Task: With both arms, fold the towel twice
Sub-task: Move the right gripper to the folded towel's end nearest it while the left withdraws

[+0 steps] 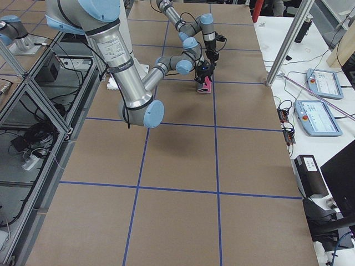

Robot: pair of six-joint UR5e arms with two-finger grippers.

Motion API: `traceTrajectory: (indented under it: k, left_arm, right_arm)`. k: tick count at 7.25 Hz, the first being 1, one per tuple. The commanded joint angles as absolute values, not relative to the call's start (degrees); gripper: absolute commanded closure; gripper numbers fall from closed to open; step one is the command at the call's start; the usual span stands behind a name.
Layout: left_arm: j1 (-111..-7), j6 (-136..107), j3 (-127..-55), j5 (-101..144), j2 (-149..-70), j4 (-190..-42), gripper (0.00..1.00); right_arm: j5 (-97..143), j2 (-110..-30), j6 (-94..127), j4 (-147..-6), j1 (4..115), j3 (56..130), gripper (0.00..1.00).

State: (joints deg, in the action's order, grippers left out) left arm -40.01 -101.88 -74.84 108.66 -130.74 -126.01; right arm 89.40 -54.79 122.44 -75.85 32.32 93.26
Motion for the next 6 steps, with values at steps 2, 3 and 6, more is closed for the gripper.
traceTrajectory:
  k: [2,3,6]
  left_arm:
    - [-40.08,-101.69,-75.32,110.12,-131.57,-125.95,0.49]
    - [-40.08,-101.69,-75.76,114.30,-131.40,-125.60,0.44]
    - [-39.55,-102.48,-76.99,114.70,-130.87,-125.42,0.33]
  right_arm:
    - [89.73,-54.76,121.47,-75.85,32.34,93.34,0.41]
    - [90.61,-54.76,120.33,-75.85,32.26,93.34,0.31]
    - [91.14,-54.76,118.92,-75.94,32.26,93.34,0.01]
